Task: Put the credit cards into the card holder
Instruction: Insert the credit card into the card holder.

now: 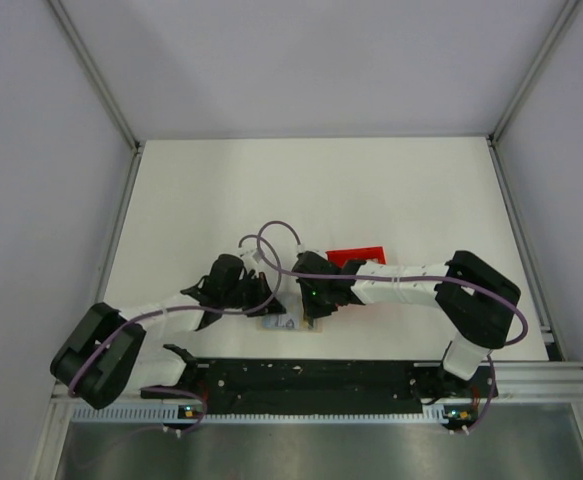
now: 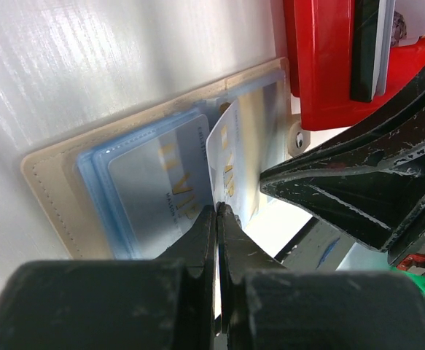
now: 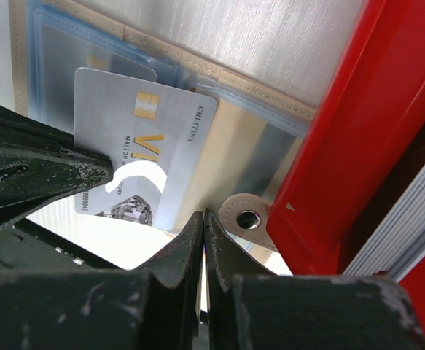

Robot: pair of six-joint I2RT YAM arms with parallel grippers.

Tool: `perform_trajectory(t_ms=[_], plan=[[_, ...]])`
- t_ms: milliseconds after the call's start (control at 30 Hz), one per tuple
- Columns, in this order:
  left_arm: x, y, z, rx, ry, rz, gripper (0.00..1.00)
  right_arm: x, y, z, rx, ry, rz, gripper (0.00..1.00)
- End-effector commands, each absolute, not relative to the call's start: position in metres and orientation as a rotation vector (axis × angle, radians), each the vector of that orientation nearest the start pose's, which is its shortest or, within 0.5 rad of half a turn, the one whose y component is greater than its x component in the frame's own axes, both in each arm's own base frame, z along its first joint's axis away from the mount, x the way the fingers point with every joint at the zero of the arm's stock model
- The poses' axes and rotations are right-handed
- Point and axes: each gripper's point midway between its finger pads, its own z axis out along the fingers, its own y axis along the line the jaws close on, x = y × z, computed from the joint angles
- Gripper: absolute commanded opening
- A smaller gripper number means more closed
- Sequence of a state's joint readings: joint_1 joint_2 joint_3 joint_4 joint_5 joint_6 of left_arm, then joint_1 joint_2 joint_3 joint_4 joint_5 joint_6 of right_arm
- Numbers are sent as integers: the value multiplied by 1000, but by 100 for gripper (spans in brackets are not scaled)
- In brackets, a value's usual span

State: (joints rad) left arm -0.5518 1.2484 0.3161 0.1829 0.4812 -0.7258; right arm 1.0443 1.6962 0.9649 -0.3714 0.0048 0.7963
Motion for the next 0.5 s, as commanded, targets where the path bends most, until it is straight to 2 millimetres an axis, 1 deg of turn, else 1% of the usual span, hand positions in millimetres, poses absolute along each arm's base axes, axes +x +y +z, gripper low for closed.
perform_trajectory(t_ms=[0, 67, 133, 200, 300, 400, 467], plan=[[156, -223, 18, 117, 2623, -1100, 0, 159, 294, -9, -335, 2841, 301, 2], [161, -231, 21, 110, 2595, -1152, 0, 160, 293, -8, -331, 2840, 299, 2], [162, -237, 19, 95, 2600, -1193, 0, 161, 292, -7, -324, 2836, 295, 2], [160, -243, 18, 54, 2589, -1261, 0, 164, 293, 0, -313, 2814, 305, 3], [155, -242, 8, 9, 2602, -1272, 0, 168, 293, 9, -304, 2784, 323, 6], [153, -240, 6, 1, 2596, -1265, 0, 172, 293, 18, -275, 2753, 334, 10], [153, -238, 5, 9, 2602, -1246, 0, 175, 290, 28, -253, 2724, 345, 13]])
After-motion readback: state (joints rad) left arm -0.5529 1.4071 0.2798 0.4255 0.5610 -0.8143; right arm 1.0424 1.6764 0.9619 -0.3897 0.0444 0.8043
